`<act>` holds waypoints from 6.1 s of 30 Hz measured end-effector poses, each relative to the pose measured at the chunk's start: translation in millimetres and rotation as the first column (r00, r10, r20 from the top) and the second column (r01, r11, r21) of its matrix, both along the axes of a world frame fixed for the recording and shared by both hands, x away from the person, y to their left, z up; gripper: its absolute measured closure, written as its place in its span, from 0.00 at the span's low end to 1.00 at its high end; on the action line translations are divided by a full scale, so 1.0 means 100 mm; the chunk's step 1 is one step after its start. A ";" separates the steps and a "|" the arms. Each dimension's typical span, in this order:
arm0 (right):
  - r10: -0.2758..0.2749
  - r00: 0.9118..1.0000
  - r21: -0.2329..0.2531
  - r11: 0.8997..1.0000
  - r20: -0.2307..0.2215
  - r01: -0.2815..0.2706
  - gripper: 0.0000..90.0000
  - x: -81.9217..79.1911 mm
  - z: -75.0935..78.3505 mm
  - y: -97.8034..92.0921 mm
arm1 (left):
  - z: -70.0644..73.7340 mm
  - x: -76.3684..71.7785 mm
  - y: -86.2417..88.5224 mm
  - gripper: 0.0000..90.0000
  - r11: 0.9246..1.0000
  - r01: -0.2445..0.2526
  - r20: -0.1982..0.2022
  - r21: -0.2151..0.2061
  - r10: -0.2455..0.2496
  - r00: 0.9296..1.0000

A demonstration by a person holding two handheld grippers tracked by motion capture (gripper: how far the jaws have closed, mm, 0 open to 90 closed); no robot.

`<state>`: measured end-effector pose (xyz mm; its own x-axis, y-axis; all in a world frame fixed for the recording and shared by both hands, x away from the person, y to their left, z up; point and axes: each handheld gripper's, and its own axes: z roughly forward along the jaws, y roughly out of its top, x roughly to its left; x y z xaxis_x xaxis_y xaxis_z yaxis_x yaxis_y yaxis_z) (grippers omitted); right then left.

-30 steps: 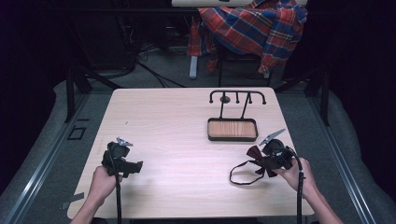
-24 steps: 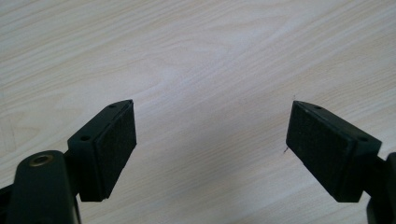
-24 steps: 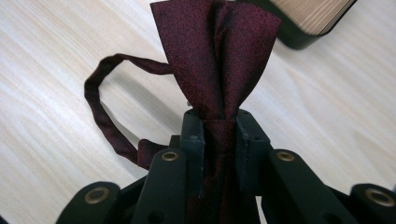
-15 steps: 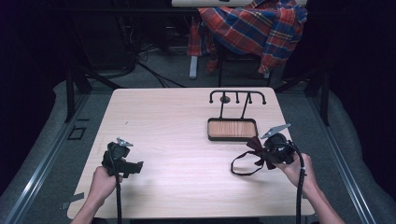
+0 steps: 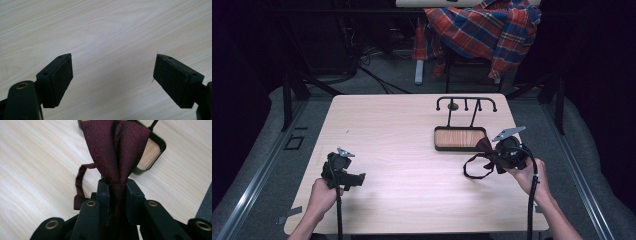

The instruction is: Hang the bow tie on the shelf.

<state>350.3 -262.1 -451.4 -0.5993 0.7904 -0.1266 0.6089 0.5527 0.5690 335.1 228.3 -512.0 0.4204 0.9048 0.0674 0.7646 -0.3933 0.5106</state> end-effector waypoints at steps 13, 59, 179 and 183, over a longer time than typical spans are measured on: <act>-0.031 0.998 0.032 0.999 0.062 0.029 0.85 0.09 0.19 -0.06 | 0.00 0.00 0.00 0.18 1.000 -0.003 -0.001 -0.002 0.003 1.000; -0.140 0.970 0.147 0.983 0.197 0.112 0.85 0.53 0.49 -0.27 | -0.02 0.01 0.01 0.18 1.000 -0.005 -0.008 0.000 0.005 1.000; -0.257 0.962 0.325 0.906 -0.090 0.273 0.32 0.81 0.03 -0.65 | -0.04 0.14 -0.18 0.18 0.998 0.055 -0.014 0.015 -0.055 0.998; -0.248 0.964 0.289 0.920 -0.090 0.264 0.29 0.74 0.05 -0.66 | -0.03 0.14 -0.17 0.18 0.999 0.051 -0.015 0.016 -0.051 0.999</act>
<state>424.1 -328.6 -446.3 -0.3707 0.9145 0.1619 0.7393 0.1851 0.6474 348.6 210.9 -515.2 0.4671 0.8810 0.0756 0.7506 -0.4403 0.4927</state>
